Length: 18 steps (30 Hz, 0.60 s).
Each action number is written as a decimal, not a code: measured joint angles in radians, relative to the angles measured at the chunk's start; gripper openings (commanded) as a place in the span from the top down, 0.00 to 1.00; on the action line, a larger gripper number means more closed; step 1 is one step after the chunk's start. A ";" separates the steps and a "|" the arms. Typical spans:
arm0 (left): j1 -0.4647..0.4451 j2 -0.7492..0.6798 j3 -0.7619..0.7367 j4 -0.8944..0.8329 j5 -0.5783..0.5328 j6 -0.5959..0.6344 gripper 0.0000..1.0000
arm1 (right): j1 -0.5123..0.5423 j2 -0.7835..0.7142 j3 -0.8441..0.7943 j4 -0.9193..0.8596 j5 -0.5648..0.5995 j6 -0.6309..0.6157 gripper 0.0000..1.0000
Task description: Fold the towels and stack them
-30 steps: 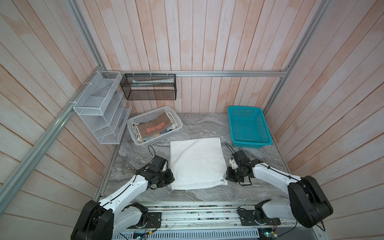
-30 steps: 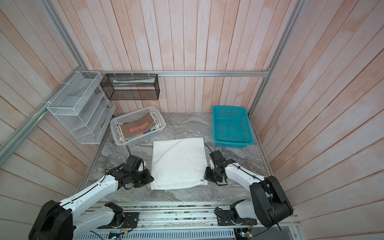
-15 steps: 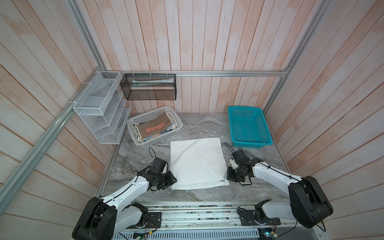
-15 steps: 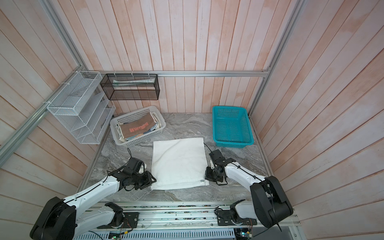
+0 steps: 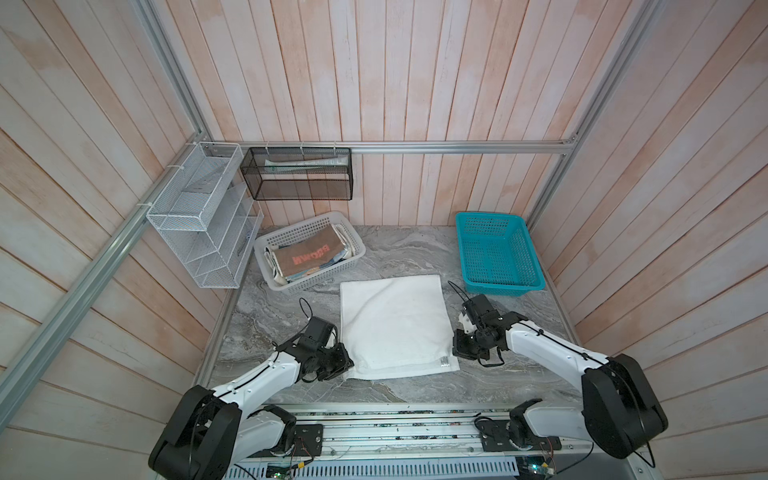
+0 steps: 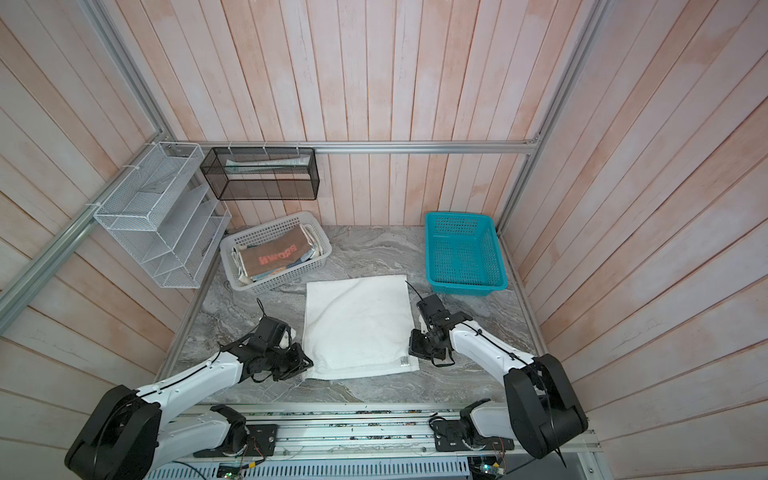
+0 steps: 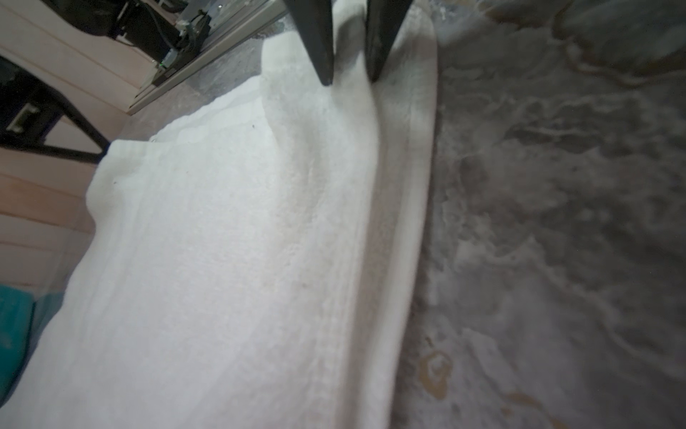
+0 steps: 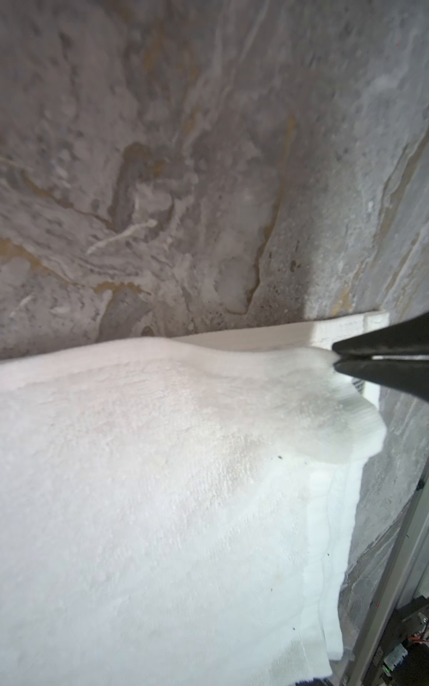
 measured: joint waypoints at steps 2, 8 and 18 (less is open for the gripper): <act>0.006 -0.010 0.003 -0.010 -0.002 0.009 1.00 | 0.000 -0.004 0.016 -0.012 0.004 -0.008 1.00; 0.042 -0.077 0.098 -0.115 -0.021 0.041 1.00 | -0.003 -0.020 0.122 -0.068 0.030 -0.043 1.00; 0.053 -0.254 0.208 -0.287 -0.047 0.061 1.00 | -0.009 -0.183 0.159 -0.163 0.011 -0.048 1.00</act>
